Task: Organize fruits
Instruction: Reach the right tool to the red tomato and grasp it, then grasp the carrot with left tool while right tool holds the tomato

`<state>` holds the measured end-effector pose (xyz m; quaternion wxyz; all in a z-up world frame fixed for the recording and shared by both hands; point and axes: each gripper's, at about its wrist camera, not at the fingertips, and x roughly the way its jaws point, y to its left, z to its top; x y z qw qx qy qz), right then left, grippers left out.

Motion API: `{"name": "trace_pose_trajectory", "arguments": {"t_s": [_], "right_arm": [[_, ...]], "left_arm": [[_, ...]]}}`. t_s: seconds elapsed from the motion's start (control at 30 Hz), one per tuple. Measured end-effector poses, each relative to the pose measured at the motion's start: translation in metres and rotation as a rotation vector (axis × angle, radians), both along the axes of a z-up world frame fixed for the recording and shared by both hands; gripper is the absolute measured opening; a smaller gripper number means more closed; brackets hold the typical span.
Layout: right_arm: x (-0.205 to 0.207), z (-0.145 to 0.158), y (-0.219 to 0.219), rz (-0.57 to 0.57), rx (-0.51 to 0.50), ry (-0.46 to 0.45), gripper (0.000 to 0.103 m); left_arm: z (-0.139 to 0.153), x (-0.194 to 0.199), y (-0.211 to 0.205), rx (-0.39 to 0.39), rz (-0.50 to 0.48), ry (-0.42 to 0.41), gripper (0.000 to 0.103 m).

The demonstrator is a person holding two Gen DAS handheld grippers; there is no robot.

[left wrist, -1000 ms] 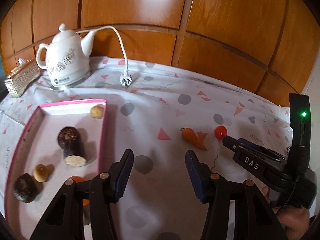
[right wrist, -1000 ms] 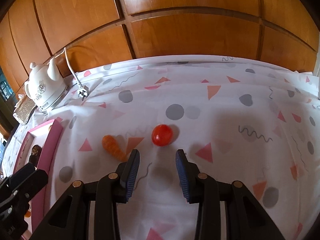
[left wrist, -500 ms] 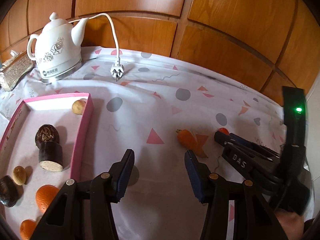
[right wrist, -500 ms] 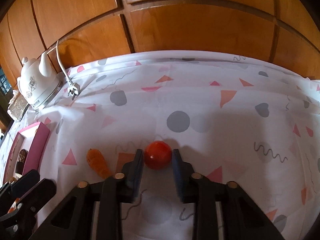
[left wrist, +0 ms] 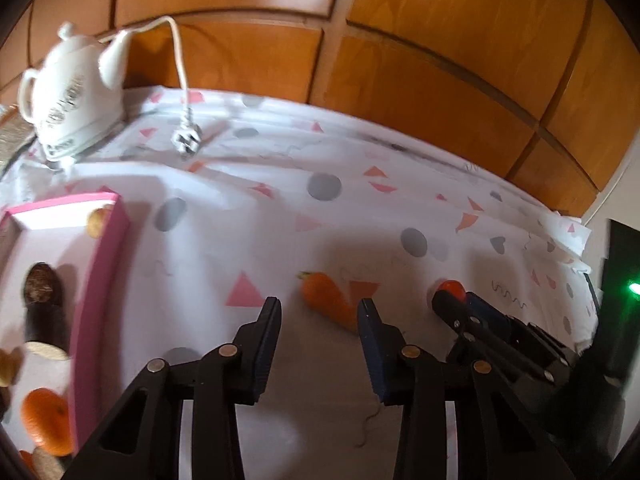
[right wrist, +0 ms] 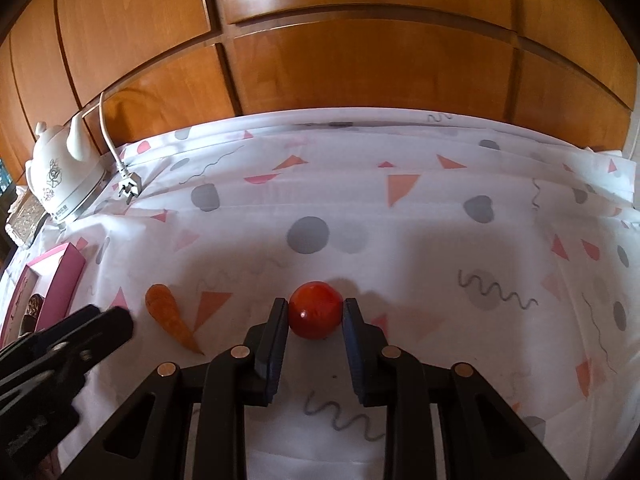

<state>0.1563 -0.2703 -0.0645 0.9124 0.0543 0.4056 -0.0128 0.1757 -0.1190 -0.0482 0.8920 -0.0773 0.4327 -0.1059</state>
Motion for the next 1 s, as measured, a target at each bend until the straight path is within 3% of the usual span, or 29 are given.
{"name": "trace_pose_trajectory", "arguments": {"t_s": [0.3, 0.37, 0.4, 1.0], "right_arm": [[-0.007, -0.003, -0.009, -0.024, 0.008, 0.001, 0.027], [-0.007, -0.004, -0.008, -0.025, 0.004, 0.0, 0.027], [-0.007, -0.004, -0.008, -0.026, 0.002, 0.0, 0.027], [-0.025, 0.0, -0.003, -0.002, -0.034, 0.011, 0.027]], "left_arm": [[-0.018, 0.026, -0.017, 0.013, 0.021, 0.063, 0.039], [-0.018, 0.027, -0.018, 0.026, 0.019, 0.049, 0.027], [-0.019, 0.026, -0.018, 0.023, 0.011, 0.046, 0.027], [0.002, -0.024, 0.01, -0.022, -0.077, -0.013, 0.023]]}}
